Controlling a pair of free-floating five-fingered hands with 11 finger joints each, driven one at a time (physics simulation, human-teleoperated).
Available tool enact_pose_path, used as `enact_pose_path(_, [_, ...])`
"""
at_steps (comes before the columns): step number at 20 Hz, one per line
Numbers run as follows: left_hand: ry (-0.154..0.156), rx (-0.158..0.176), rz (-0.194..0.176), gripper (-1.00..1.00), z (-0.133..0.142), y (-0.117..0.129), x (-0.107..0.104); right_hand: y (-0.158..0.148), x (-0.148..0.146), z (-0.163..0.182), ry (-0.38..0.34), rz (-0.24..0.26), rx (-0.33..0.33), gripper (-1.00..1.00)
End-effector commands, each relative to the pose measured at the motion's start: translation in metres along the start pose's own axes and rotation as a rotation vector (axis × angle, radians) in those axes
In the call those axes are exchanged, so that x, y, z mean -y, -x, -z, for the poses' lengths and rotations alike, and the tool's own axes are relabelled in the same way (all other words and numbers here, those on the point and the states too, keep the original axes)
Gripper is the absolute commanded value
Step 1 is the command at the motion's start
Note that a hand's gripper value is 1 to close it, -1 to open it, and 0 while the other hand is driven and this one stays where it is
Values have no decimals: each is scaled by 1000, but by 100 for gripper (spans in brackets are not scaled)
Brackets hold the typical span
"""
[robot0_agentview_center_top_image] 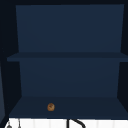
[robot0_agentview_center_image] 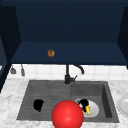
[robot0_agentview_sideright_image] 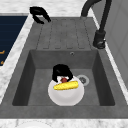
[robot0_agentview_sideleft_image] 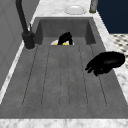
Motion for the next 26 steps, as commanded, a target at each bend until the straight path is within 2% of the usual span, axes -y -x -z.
enact_pose_path(1, [0, 0, 0, 0, 0, 0, 0, 16, 5, -4, 24, 11, 27, -100])
enact_pose_path(8, [0, 0, 0, 0, 0, 0, 0, 33, -1, -4, 1, -3, 35, -100])
enact_pose_path(13, [0, 0, 0, 0, 0, 0, 0, 35, 8, 7, -35, 17, 23, -100])
enact_pose_path(16, [0, 0, 0, 0, 0, 0, 0, 42, 9, 14, -66, 18, 44, -100])
enact_pose_path(18, [0, 0, 0, 0, 0, 0, 0, 47, 7, 18, -54, 17, 52, -100])
enact_pose_path(20, [0, 0, 0, 0, 0, 0, 0, 49, 7, 17, -65, 27, 33, -100])
enact_pose_path(26, [0, 0, 0, 0, 0, 0, 0, 57, 6, 14, -70, 109, -92, -100])
